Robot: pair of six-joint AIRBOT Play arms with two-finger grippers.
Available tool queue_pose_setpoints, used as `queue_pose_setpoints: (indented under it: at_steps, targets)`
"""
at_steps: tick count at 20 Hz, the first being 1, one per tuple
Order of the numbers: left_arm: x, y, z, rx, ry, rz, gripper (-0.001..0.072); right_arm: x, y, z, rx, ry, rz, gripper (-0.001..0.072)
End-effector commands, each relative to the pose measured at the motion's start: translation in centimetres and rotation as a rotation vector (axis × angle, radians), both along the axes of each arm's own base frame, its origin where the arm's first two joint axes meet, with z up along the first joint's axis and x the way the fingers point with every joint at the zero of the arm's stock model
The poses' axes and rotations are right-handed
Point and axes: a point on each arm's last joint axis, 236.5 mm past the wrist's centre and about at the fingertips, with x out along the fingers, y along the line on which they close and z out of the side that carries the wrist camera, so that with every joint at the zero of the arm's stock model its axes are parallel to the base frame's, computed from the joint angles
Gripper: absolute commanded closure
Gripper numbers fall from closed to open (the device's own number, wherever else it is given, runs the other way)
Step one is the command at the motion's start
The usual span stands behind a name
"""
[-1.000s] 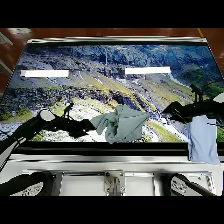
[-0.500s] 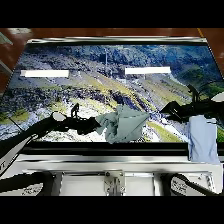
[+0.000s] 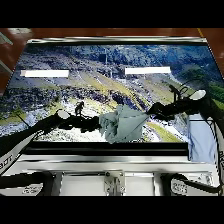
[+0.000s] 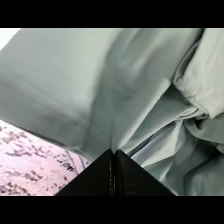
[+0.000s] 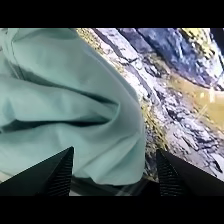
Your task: Fold the shirts.
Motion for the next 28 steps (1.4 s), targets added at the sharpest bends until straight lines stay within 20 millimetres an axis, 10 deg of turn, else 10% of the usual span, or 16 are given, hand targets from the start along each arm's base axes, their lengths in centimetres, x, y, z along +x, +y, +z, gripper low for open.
queue_pose_setpoints:
  at_steps: [1,4,6,10,13,16,19,21,24,28]
  targets:
    - [0.0,-0.1,0.1,-0.001,-0.016,-0.023,0.0675,1.3,1.3,-2.3,-0.030,0.000,-0.026,0.0077]
    - [0.1,-0.1,0.5,-0.001,-0.041,-0.038,0.0675,1.4,1.8,-3.7,-0.031,0.046,-0.060,0.0162]
    - [0.3,0.1,0.6,-0.001,-0.047,-0.031,0.0676,1.2,2.0,-3.9,-0.033,0.053,-0.050,0.0640]
    - [3.4,1.7,4.8,0.004,-0.223,-0.014,0.0678,2.3,2.3,0.2,-0.035,-0.089,0.057,0.0636]
    - [6.9,4.1,14.3,0.002,-0.496,0.012,0.0678,4.8,2.7,9.9,-0.065,-0.432,0.199,0.0636]
    - [8.0,7.0,30.7,0.016,-0.959,0.018,0.0677,5.1,3.2,24.6,-0.105,-0.829,0.223,0.0637]
    - [3.9,11.0,47.6,-0.010,-1.336,0.135,0.0677,1.3,3.0,38.9,-0.154,-1.204,0.152,0.0636]
    - [-0.6,12.7,55.5,-0.018,-1.529,0.179,0.0677,-2.9,3.1,45.9,-0.148,-1.390,0.101,0.0636]
    - [-6.0,14.1,61.3,-0.015,-1.693,0.222,0.0677,-8.5,3.4,50.0,-0.125,-1.489,0.067,0.0636]
    - [-8.5,15.0,60.7,0.079,-1.698,0.207,0.0677,-12.2,3.2,49.8,-0.121,-1.447,0.039,0.0636]
